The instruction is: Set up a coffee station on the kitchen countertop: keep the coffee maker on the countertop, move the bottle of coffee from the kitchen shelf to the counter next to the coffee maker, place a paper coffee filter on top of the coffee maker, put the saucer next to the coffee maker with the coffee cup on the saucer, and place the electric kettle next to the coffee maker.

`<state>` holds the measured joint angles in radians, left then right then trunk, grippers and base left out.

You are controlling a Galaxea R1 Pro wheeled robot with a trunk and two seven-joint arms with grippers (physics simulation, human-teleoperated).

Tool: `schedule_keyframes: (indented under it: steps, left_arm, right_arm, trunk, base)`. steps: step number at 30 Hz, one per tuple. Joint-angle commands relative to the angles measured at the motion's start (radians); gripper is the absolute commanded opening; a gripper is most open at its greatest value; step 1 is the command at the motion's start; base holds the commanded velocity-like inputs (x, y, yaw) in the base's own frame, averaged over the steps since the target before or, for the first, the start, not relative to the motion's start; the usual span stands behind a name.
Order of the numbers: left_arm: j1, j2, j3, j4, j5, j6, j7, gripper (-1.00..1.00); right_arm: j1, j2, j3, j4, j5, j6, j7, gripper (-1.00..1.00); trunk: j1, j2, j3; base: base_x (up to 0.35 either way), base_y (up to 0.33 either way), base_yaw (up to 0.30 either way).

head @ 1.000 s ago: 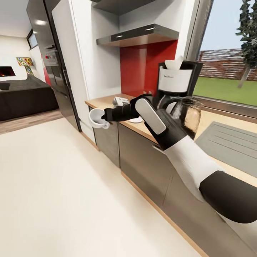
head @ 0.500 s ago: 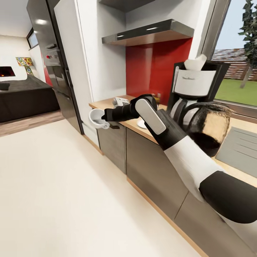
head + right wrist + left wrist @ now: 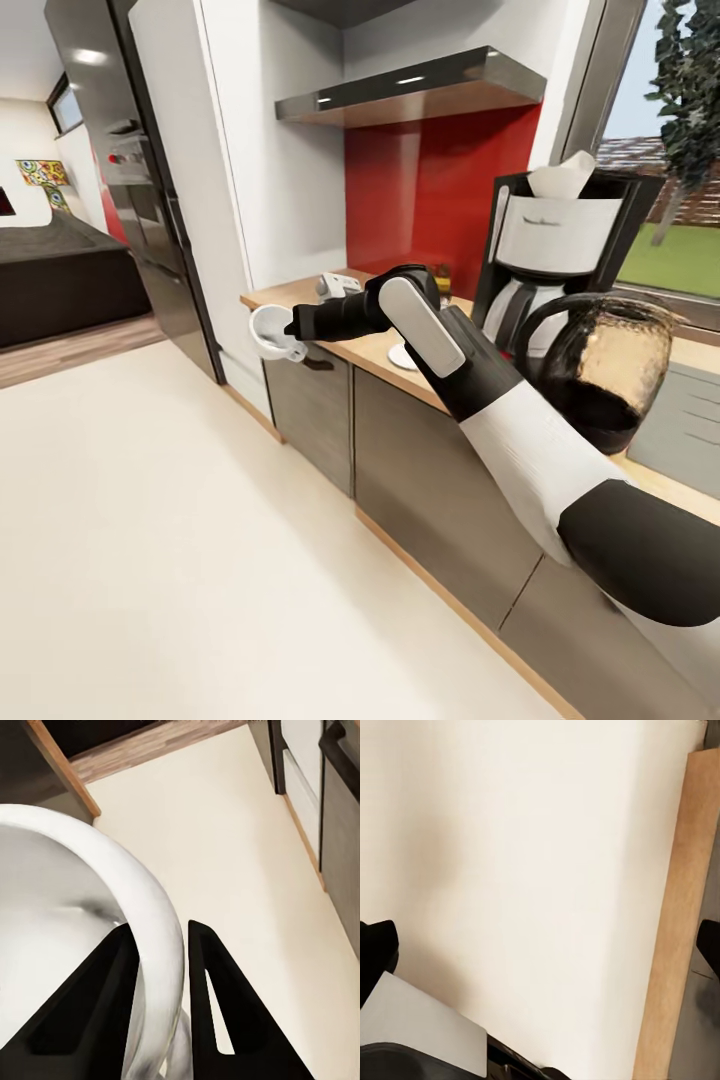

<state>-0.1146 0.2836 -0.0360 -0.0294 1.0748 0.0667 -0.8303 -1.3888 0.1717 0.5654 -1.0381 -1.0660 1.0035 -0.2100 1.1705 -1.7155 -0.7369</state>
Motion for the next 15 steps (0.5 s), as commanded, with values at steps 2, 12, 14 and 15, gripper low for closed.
schedule_keyframes:
  steps: [2, 12, 14, 15]
  left_arm:
    - [0.0, 0.0, -0.004, 0.0, 0.008, 0.007, -0.003, 1.0]
    - [0.0, 0.0, -0.004, -0.001, 0.008, 0.007, -0.003, 1.0]
    - [0.0, 0.0, -0.004, -0.001, 0.008, 0.007, -0.003, 1.0]
    - [0.0, 0.0, -0.004, 0.0, 0.008, 0.007, -0.003, 1.0]
  right_arm:
    - [-0.001, 0.0, 0.001, 0.0, -0.011, 0.001, -0.011, -1.0]
    - [-0.001, -0.001, 0.0, 0.0, -0.036, 0.001, -0.011, -1.0]
    - [-0.001, -0.001, 0.0, -0.001, -0.043, 0.001, -0.011, -1.0]
    - [-0.001, -0.001, 0.001, -0.003, -0.044, 0.001, -0.011, -1.0]
  trunk:
    - [0.0, 0.0, -0.001]
    - [0.0, 0.0, -0.001]
    - [0.0, 0.0, -0.001]
    - [0.0, 0.0, -0.001]
  base:
    - [0.175, 0.153, -0.023]
    - [0.234, 0.206, -0.004]
    - [0.247, 0.222, -0.013]
    - [0.224, 0.216, -0.077]
